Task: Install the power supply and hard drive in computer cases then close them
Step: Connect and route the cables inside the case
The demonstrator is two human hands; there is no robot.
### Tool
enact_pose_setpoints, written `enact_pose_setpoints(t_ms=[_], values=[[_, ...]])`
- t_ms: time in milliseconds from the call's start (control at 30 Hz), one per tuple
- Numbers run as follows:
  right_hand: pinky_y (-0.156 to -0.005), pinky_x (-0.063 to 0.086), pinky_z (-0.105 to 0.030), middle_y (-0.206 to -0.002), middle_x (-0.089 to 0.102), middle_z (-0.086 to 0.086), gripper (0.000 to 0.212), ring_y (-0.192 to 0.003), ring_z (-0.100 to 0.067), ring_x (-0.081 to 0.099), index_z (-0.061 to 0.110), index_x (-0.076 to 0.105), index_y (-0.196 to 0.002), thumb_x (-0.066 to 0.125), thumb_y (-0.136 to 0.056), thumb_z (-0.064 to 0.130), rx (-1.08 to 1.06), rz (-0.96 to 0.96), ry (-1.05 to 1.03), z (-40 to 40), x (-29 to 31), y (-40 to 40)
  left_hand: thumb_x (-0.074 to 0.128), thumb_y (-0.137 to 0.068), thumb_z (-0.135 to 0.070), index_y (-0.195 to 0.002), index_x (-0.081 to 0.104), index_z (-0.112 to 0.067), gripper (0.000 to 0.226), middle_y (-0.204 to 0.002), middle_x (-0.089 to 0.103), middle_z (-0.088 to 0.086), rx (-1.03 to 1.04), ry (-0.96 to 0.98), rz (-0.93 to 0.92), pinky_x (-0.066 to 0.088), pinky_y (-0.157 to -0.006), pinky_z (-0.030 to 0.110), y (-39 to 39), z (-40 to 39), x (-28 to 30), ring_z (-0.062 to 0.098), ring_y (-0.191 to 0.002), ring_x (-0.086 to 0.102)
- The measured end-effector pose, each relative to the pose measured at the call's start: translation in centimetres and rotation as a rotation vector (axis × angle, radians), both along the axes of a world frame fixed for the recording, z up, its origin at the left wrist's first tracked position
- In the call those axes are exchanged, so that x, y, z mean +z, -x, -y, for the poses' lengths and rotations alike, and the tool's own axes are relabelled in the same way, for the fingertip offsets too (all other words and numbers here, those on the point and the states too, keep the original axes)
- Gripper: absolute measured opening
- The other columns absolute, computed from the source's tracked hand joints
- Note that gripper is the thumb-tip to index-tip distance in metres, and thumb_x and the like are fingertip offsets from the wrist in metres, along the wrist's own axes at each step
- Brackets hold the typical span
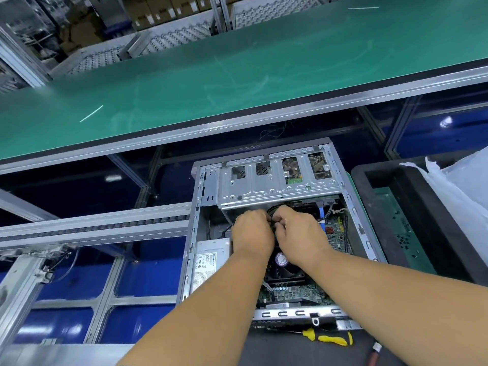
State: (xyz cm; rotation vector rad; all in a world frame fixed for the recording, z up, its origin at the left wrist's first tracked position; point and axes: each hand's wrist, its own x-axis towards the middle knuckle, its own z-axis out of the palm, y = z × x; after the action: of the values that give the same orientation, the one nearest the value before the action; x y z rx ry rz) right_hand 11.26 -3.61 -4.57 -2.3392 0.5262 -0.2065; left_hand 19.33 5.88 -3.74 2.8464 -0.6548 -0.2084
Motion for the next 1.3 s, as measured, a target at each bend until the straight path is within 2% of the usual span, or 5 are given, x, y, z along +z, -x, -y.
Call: enact_pose_setpoints(t_ms=[333,700,1000,1200,1300], values=[[-0.047,0.034,-0.029,-0.069,0.059,0.002,0.012,-0.063,-0.017,0.055,0.027,0.056,-0.091,0.053,-0.099,0.018,-0.035,-0.069,0.040,0.4,-0.5,-0.3,0.063,-0.093,-0.018,-0.101,0.077,-0.028,0.020,-0.099,0.074,-0.002,0.118,0.252,-0.214,0.059,-0.078,0.037,0.0,-0.1,-0.1,0.020,-0.091,0.068],[-0.059,0.051,-0.033,-0.085,0.067,-0.001,0.010,-0.076,-0.022,0.062,0.026,0.061,-0.104,0.053,-0.100,0.021,-0.038,-0.056,-0.024,0.3,-0.8,-0.4,0.072,-0.092,-0.009,-0.089,0.080,-0.021,0.015,-0.092,0.077,-0.004,0.447,0.717,-0.584,0.052,-0.073,0.020,-0.5,0.2,-0.7,0.010,-0.092,0.070],[-0.062,0.054,-0.039,-0.081,0.065,0.001,0.011,-0.074,-0.021,0.061,0.024,0.048,-0.105,0.056,-0.099,0.018,-0.021,-0.034,-0.019,0.1,-0.9,-0.6,0.077,-0.082,0.005,-0.089,0.074,-0.009,0.016,-0.087,0.075,0.000,0.648,0.898,-0.730,0.050,-0.061,0.014,-0.8,0.6,0.2,0.007,-0.078,0.067],[-0.051,0.035,-0.033,-0.074,0.060,0.001,0.013,-0.068,-0.022,0.055,0.025,0.043,-0.101,0.053,-0.100,0.018,0.033,-0.032,0.054,0.1,-1.2,-0.6,0.078,-0.078,0.006,-0.088,0.069,-0.006,0.018,-0.091,0.075,0.002,0.679,0.912,-0.776,0.056,-0.072,0.026,-1.0,0.5,0.5,0.017,-0.081,0.068],[-0.048,0.028,-0.030,-0.073,0.059,0.002,0.015,-0.066,-0.021,0.054,0.027,0.040,-0.100,0.054,-0.100,0.020,0.044,-0.035,0.077,0.1,-1.1,-0.6,0.076,-0.078,0.004,-0.090,0.061,-0.011,0.025,-0.085,0.064,0.004,0.681,0.916,-0.786,0.046,-0.058,0.023,-1.0,0.4,0.6,0.017,-0.073,0.056]])
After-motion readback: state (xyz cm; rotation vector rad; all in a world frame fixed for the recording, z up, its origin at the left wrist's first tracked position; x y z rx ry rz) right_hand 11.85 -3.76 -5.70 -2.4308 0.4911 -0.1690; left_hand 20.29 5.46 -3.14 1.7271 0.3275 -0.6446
